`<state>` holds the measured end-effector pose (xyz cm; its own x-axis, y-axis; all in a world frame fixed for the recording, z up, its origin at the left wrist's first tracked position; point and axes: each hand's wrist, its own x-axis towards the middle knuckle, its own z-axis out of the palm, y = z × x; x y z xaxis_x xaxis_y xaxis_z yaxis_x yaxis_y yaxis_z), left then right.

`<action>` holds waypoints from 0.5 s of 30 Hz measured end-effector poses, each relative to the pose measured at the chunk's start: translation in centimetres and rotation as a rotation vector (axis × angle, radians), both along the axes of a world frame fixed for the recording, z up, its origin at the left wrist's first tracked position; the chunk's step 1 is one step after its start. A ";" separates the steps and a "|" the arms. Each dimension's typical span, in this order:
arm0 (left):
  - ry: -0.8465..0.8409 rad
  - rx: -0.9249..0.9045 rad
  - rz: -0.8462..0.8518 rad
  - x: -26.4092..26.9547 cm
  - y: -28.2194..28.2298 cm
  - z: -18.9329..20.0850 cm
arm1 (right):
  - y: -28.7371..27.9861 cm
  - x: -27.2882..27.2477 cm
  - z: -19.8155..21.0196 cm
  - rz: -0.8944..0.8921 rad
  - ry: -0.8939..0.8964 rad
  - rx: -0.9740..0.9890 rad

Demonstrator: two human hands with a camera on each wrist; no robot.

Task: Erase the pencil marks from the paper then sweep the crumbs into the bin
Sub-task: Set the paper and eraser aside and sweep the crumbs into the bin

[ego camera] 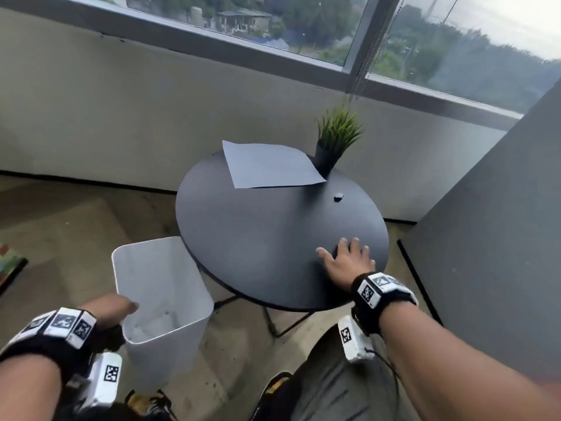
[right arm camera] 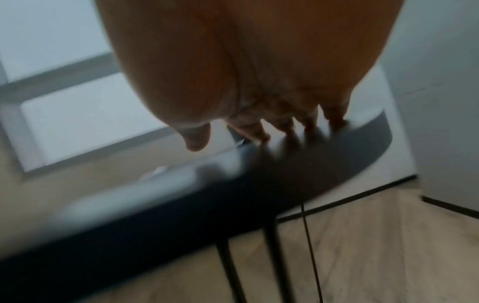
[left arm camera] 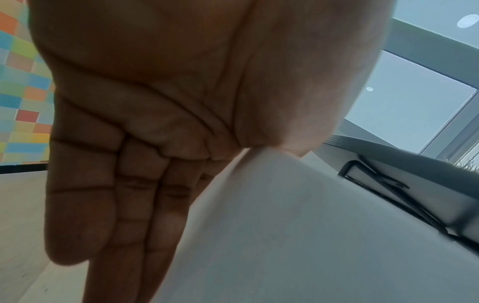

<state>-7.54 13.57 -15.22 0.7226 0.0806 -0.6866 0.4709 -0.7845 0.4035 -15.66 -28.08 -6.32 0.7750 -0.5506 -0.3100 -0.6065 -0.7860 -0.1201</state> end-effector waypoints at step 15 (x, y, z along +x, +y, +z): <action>-0.094 -0.029 -0.025 -0.2 -0.3 1.6 | -2.5 4.8 0.1 0.183 0.110 -0.078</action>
